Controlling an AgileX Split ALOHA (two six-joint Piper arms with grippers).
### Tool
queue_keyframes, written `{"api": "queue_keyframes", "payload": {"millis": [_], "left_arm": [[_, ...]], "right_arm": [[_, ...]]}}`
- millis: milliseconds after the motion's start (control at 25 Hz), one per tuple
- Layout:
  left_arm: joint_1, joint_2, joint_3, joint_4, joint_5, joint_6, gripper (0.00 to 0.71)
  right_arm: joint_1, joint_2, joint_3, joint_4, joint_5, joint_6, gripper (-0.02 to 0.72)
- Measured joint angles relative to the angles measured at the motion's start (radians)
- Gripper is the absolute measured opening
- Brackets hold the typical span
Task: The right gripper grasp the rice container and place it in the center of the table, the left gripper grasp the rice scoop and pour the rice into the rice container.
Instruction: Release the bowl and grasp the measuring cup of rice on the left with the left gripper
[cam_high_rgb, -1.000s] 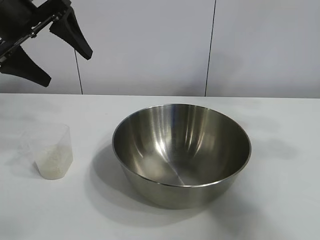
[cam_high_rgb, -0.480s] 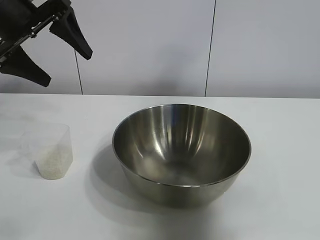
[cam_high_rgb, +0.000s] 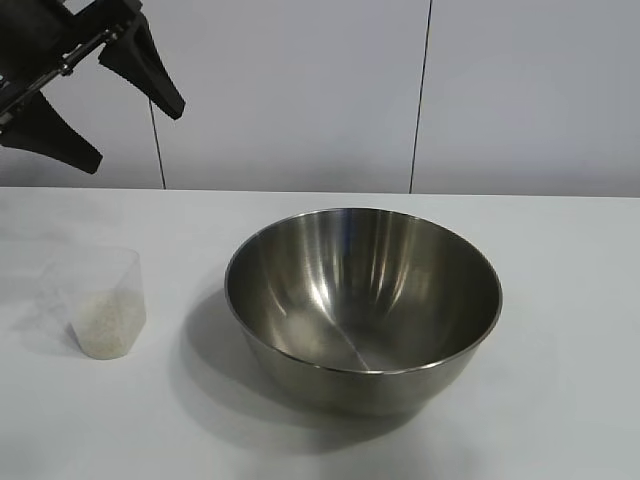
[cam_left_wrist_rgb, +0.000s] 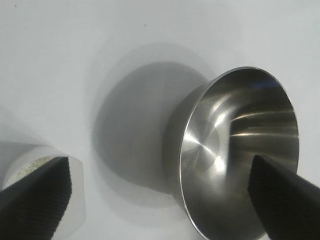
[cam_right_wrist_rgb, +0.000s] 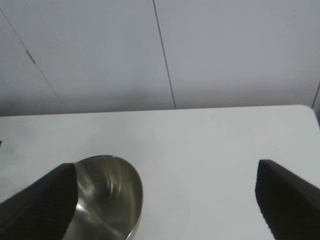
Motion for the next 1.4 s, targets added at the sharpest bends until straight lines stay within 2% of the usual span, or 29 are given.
{"api": "queue_keyframes", "payload": {"millis": [120, 400, 640, 760, 840, 1120, 1280, 1400], "left_arm": [[0.0, 0.0, 0.0, 0.0, 0.0, 0.0, 0.69], [0.0, 0.0, 0.0, 0.0, 0.0, 0.0, 0.69], [0.0, 0.0, 0.0, 0.0, 0.0, 0.0, 0.69], [0.0, 0.0, 0.0, 0.0, -0.001, 0.0, 0.69], [0.0, 0.0, 0.0, 0.0, -0.004, 0.0, 0.69], [0.0, 0.0, 0.0, 0.0, -0.008, 0.0, 0.69], [0.0, 0.0, 0.0, 0.0, -0.008, 0.0, 0.69], [0.0, 0.0, 0.0, 0.0, -0.008, 0.0, 0.69]], "right_arm": [[0.038, -0.072, 0.057, -0.019, -0.006, 0.004, 0.661], [0.049, -0.306, 0.248, -0.05, 0.023, 0.068, 0.661], [0.049, -0.512, 0.435, -0.129, 0.041, 0.072, 0.661], [0.049, -0.516, 0.457, -0.174, 0.083, 0.074, 0.661], [0.049, -0.516, 0.457, -0.194, 0.083, 0.074, 0.661], [0.049, -0.516, 0.457, -0.217, 0.09, 0.076, 0.661], [0.049, -0.516, 0.457, -0.217, 0.176, 0.086, 0.661], [0.049, -0.516, 0.462, -0.242, 0.195, 0.086, 0.661]]}}
